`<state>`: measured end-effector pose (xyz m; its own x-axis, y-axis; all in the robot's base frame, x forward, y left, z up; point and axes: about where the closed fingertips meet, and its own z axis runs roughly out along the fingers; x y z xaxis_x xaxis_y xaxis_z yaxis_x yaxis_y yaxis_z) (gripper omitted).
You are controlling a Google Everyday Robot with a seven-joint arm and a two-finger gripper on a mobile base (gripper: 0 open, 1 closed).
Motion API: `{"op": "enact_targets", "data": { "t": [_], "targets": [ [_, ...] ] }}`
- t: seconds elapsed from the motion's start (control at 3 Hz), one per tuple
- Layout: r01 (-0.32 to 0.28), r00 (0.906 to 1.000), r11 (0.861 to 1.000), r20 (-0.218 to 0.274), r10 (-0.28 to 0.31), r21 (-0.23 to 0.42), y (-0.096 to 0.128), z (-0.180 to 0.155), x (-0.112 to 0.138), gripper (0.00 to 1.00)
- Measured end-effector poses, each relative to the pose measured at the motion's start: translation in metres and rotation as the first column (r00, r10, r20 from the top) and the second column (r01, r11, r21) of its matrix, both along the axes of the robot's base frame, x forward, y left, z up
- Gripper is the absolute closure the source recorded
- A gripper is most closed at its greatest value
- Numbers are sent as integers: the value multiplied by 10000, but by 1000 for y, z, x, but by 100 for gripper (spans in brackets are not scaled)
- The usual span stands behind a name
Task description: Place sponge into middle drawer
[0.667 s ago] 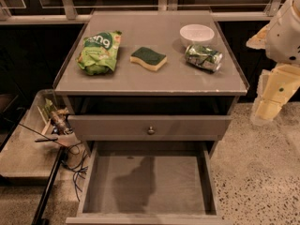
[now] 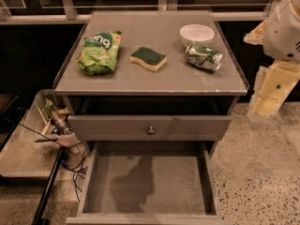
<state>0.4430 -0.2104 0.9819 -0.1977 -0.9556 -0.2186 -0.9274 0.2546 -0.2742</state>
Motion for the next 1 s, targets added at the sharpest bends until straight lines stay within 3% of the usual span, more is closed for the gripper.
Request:
{"op": "enact_targets", "data": {
  "t": [0.33,0.67,1.0],
  "targets": [
    [-735,9954,9965,644,708,409,24,11,19,0],
    [-1376,9851,9804,1223,1207,1409,41,16,49,0],
    [-1660,9792,9539,1565,1293,2502,49,22,78,0]
  ]
}}
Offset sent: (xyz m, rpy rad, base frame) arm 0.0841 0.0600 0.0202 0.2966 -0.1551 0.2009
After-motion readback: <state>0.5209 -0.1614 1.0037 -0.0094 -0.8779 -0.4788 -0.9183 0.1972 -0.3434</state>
